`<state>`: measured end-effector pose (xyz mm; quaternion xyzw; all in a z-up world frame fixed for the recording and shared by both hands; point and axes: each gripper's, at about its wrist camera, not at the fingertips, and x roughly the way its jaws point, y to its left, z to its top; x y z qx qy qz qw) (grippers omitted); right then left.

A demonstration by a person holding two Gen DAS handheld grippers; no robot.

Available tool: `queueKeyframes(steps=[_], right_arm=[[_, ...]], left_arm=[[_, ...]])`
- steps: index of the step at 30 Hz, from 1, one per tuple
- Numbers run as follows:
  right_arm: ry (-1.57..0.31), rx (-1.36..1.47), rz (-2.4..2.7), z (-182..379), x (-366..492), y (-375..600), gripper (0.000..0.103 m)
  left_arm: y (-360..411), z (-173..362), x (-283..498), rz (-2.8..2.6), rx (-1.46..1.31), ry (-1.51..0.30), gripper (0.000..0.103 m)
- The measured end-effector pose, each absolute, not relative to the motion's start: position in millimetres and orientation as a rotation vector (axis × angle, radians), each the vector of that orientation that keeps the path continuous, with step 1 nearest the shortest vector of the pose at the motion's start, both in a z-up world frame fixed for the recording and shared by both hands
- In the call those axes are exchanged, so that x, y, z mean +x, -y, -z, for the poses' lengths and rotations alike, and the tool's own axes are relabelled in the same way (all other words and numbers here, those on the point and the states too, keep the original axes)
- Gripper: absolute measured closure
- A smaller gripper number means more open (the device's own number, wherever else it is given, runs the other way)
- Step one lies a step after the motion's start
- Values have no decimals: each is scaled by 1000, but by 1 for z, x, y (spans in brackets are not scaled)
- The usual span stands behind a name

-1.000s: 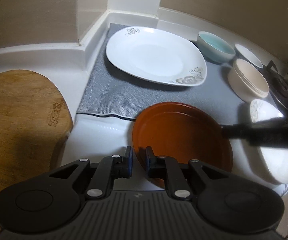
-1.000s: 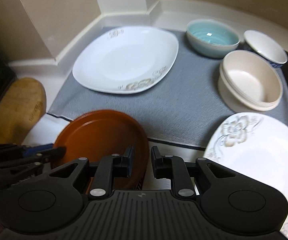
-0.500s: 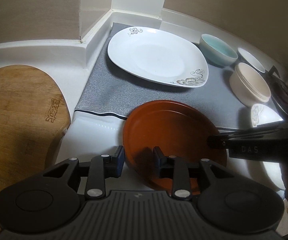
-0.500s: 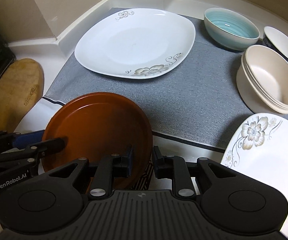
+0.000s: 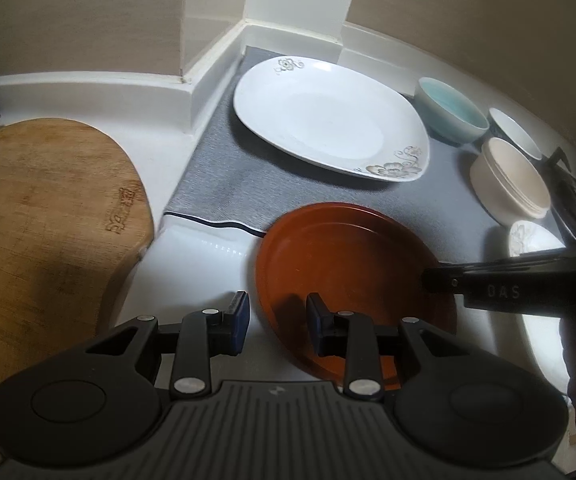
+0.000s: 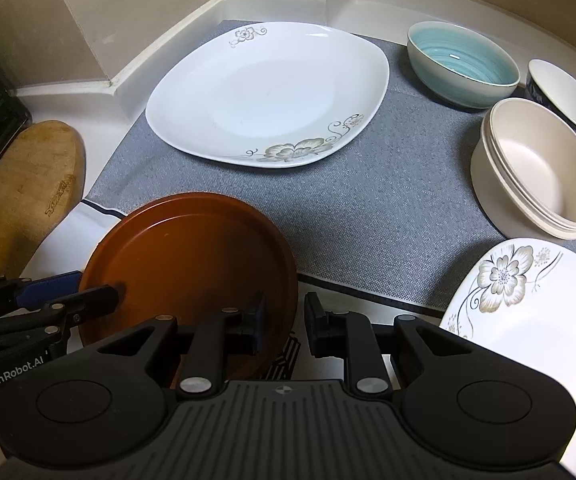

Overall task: Organize plates and bowls
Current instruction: 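Carry the brown plate with the left tool toward the white flower plate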

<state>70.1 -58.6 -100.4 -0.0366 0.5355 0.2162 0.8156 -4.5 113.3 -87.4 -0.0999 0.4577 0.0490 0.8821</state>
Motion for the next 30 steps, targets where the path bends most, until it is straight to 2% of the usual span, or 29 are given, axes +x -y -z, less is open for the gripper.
queueKeyframes(steps=[20, 22, 24, 30], right_arm=[[-1151, -72, -482, 105, 72, 60, 80], [-1153, -77, -490, 106, 72, 59, 80], [-1152, -81, -501, 106, 72, 59, 81], [-1153, -95, -522, 105, 71, 60, 85]], left_arm=[[-116, 90, 3, -130, -227, -963, 69], [-115, 91, 4, -129, -228, -961, 71], [-114, 93, 4, -127, -229, -963, 79], [-114, 90, 2, -143, -234, -961, 85]])
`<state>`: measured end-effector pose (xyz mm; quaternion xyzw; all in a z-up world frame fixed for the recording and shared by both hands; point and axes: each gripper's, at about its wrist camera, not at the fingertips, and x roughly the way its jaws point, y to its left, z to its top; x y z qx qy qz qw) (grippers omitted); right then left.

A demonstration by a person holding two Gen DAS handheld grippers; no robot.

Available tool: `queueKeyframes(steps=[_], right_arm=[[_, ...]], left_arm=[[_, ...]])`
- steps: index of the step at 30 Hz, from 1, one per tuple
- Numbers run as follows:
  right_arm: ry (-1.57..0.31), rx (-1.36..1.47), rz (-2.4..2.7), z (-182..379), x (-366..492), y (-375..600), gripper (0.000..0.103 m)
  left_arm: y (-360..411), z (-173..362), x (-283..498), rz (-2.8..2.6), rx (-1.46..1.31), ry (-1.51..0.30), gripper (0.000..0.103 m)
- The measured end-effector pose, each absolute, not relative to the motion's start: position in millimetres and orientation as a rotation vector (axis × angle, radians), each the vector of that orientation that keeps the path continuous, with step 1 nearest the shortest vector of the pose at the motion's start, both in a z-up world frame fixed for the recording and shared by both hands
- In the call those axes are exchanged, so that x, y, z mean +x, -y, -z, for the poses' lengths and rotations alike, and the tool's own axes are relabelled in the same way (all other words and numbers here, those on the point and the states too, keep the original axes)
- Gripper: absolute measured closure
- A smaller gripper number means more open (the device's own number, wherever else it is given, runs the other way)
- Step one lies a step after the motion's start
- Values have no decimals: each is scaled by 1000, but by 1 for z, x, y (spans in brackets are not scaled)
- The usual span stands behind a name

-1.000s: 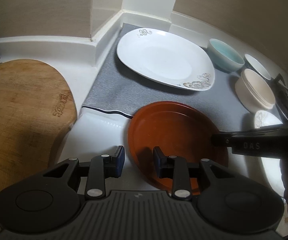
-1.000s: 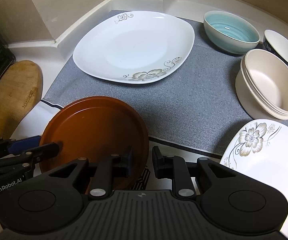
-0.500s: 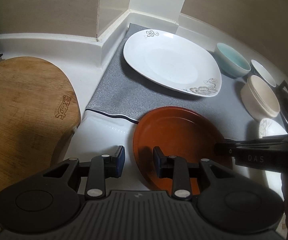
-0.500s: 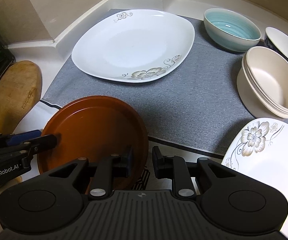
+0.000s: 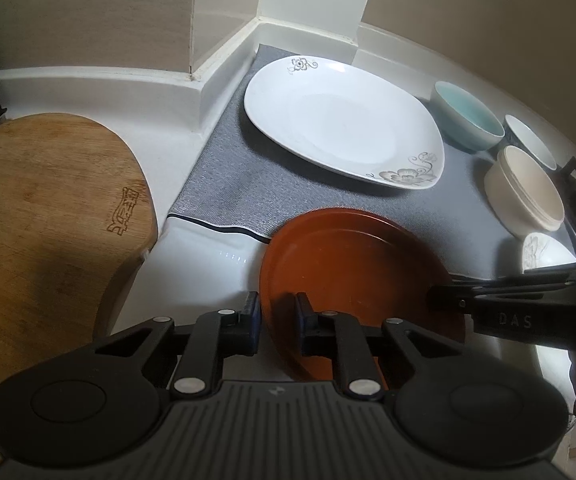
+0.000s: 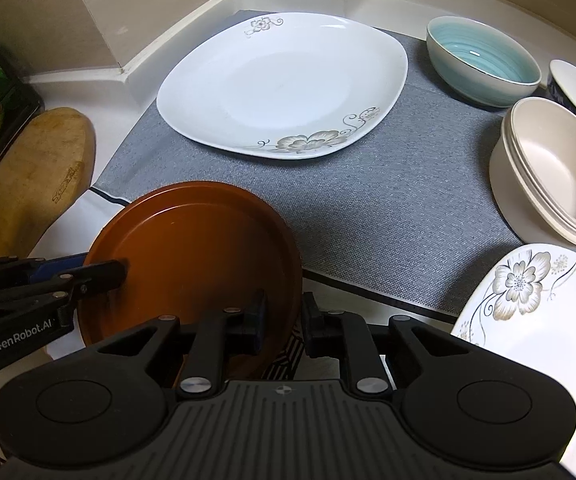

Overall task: Organize plates and bowls
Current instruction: 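Carry the brown plate with the left tool toward the white flower plate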

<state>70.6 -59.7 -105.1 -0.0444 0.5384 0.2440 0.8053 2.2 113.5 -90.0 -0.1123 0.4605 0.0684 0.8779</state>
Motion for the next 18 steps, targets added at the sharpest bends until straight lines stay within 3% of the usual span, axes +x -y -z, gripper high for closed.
queueKeyframes(steps=[4, 18], right_arm=[[-1146, -84, -536, 101, 69, 63, 90], [-1085, -75, -634, 76, 54, 96, 90]], left_arm=[[-113, 86, -1, -153, -231, -961, 85], [-71, 61, -29, -246, -236, -915, 85]])
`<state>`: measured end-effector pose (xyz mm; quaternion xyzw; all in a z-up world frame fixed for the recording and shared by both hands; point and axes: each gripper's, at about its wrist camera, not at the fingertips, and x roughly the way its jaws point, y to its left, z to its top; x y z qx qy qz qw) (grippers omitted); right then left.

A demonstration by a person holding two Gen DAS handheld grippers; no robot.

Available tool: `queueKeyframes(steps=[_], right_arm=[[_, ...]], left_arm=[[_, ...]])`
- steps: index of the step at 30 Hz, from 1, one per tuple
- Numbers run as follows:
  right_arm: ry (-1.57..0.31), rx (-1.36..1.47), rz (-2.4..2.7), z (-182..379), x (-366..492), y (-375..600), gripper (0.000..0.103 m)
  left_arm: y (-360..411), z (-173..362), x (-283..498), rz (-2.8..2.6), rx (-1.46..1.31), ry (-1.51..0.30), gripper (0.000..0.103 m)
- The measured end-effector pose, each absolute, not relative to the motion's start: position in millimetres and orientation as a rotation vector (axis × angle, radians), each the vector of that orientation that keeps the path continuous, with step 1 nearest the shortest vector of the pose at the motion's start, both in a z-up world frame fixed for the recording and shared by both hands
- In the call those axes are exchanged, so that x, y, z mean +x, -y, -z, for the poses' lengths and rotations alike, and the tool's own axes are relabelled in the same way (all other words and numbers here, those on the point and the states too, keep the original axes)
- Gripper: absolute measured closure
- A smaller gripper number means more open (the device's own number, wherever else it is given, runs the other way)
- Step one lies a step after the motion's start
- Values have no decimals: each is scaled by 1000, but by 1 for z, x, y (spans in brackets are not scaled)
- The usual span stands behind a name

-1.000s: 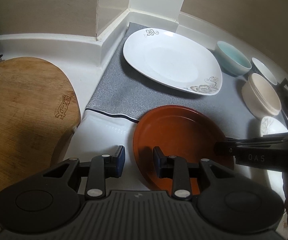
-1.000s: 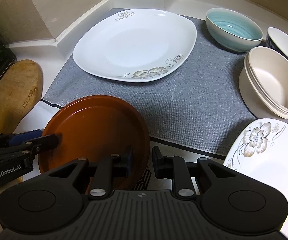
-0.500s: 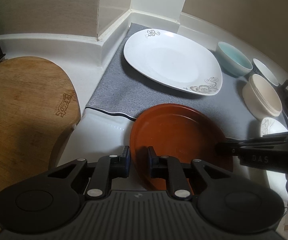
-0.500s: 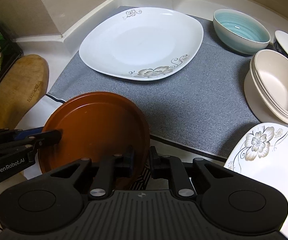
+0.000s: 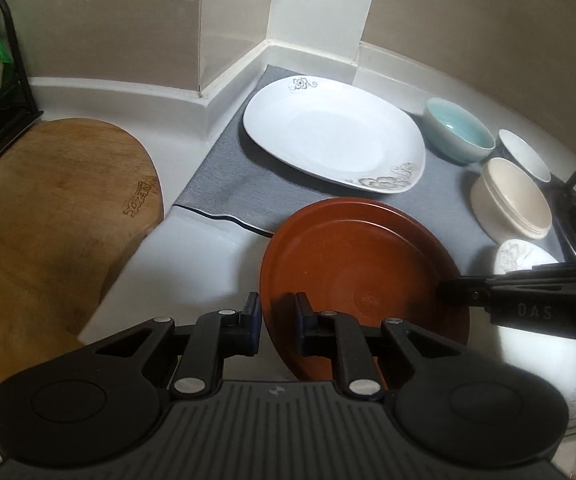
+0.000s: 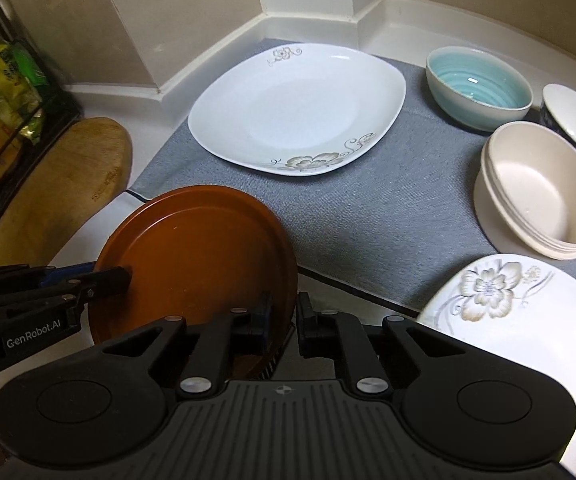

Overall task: Organize plates and bowls
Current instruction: 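Carry the brown plate with the left tool toward the white flower plate, then lower the brown plate onto the white flower plate and open the left tool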

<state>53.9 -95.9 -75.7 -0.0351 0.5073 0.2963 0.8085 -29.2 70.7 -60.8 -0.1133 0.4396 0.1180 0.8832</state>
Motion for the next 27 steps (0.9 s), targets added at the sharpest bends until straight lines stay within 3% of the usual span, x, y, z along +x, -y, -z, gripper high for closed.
queueKeyframes(steps=[27], right_arm=[[-1043, 76, -522, 67, 16, 255, 90]], left_arm=[[85, 47, -13, -67, -59, -918, 85]])
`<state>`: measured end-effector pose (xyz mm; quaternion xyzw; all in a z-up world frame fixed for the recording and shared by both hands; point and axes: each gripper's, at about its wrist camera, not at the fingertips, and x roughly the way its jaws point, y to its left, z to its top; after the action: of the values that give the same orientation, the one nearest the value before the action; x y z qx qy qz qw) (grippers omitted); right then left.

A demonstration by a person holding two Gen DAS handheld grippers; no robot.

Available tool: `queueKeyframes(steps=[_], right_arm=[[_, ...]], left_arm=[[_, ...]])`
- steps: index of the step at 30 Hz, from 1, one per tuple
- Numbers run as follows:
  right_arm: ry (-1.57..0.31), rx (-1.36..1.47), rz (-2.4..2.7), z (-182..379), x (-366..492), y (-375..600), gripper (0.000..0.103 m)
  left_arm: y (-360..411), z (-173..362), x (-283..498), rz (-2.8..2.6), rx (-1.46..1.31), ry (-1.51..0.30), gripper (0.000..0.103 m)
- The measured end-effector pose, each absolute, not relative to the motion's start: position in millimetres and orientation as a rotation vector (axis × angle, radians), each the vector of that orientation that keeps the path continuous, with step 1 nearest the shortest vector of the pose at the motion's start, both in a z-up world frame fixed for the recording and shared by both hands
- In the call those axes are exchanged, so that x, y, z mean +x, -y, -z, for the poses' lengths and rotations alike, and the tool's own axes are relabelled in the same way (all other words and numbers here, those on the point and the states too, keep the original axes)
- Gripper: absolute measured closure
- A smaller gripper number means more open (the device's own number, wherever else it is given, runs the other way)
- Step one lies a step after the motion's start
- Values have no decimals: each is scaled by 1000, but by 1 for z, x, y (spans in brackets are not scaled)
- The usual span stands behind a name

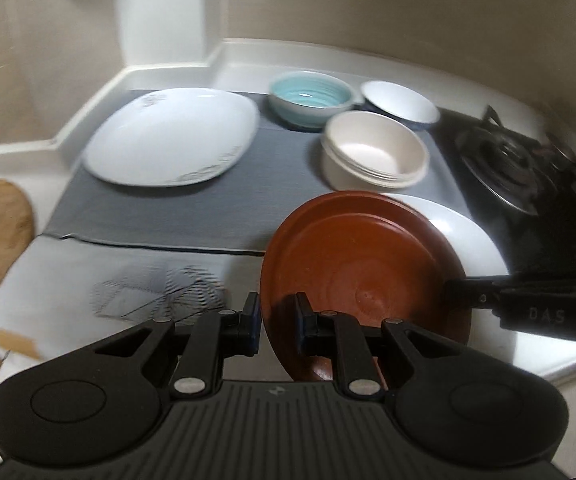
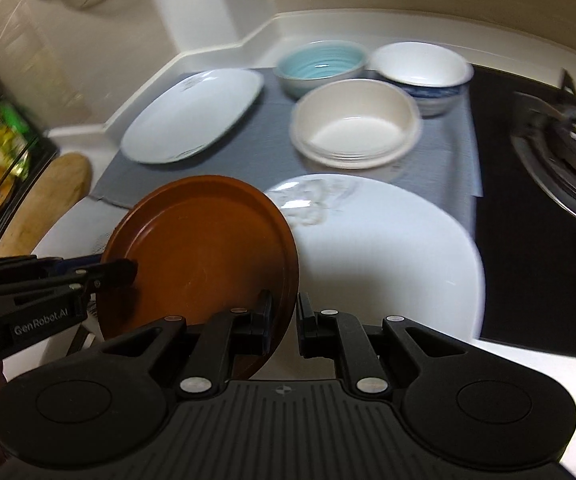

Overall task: Organize plates and bowls
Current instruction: 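Lower the brown plate onto the white flower plate and open the left tool, then withdraw the left tool from the stacked plates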

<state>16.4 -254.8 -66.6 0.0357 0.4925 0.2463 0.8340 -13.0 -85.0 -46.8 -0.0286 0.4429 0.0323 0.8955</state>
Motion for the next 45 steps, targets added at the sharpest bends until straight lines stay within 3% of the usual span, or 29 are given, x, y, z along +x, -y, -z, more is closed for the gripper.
queueKeyframes(steps=[19, 24, 30, 34, 35, 36, 37, 45], right_arm=[[-1117, 45, -397, 105, 32, 311, 87], [-1113, 16, -416, 105, 35, 308, 86], [-1047, 17, -379, 88, 29, 326, 83], [-1015, 25, -329, 86, 29, 342, 83], [-1025, 31, -322, 88, 31, 344, 83], [-1037, 36, -318, 91, 33, 346, 83], [-1049, 39, -317, 94, 35, 347, 82], [-1069, 24, -384, 98, 34, 331, 80]], left_arm=[[139, 90, 41, 16, 34, -1005, 84], [137, 87, 39, 0, 32, -1008, 73], [122, 69, 31, -91, 28, -916, 68], [108, 76, 34, -119, -19, -954, 68], [107, 78, 34, -112, -28, -960, 72], [105, 79, 34, -102, -40, -971, 87], [104, 81, 35, -90, -55, -988, 90], [102, 79, 25, -107, -59, -999, 93]])
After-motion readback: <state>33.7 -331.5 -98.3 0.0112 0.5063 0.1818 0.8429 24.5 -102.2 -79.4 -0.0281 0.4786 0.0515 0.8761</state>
